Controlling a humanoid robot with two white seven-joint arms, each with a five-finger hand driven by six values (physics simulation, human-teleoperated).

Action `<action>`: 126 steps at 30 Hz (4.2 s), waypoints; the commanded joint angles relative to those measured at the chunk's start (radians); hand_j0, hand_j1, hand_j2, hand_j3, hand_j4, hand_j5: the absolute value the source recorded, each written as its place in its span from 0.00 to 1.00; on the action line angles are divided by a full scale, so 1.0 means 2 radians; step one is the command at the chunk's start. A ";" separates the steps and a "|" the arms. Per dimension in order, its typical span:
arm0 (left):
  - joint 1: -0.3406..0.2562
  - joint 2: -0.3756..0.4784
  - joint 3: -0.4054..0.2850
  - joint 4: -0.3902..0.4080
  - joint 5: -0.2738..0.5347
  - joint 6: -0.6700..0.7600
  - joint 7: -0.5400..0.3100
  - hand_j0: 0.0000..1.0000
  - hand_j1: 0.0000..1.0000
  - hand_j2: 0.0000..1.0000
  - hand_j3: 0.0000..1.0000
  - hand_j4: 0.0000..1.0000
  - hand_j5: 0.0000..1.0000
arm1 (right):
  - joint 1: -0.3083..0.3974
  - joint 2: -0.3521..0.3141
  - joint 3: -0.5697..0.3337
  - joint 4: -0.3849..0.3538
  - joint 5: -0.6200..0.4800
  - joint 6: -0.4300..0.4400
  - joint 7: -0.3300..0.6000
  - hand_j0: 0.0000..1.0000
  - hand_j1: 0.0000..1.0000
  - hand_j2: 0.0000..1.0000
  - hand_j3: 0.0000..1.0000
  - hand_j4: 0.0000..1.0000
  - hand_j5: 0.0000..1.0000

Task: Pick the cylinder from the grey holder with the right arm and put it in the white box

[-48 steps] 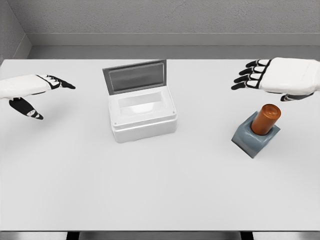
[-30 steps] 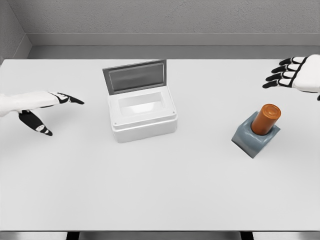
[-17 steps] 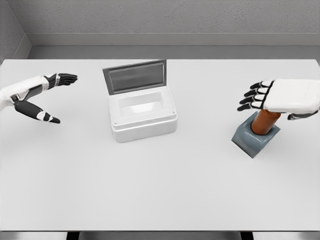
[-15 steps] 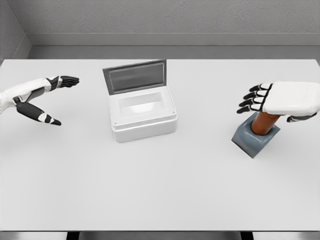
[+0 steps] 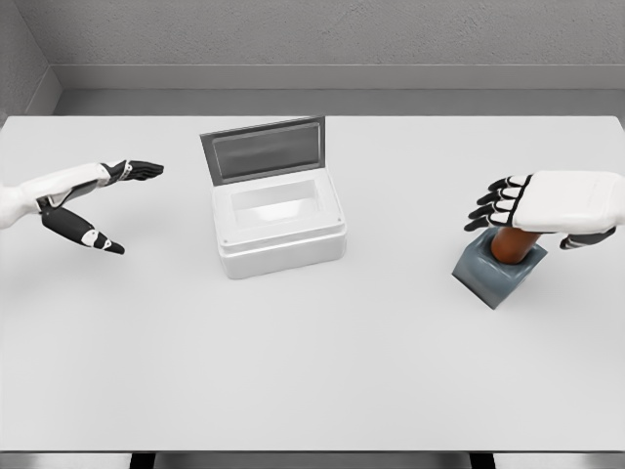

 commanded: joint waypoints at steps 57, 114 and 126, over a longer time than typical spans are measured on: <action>0.002 -0.009 0.001 -0.001 0.001 -0.001 0.000 1.00 1.00 1.00 1.00 1.00 1.00 | -0.190 0.299 0.110 0.154 -0.040 0.001 0.000 0.08 0.08 0.08 0.08 0.08 0.08; 0.045 -0.002 0.006 -0.005 0.003 -0.002 0.000 1.00 1.00 1.00 1.00 1.00 1.00 | -0.206 0.327 0.163 0.227 -0.024 0.001 0.000 0.27 0.27 0.27 0.27 0.27 0.27; 0.045 -0.001 0.006 -0.005 0.004 -0.002 0.000 1.00 1.00 1.00 1.00 1.00 1.00 | -0.209 0.330 0.164 0.229 -0.017 0.001 0.000 0.27 0.27 0.27 0.27 0.27 0.27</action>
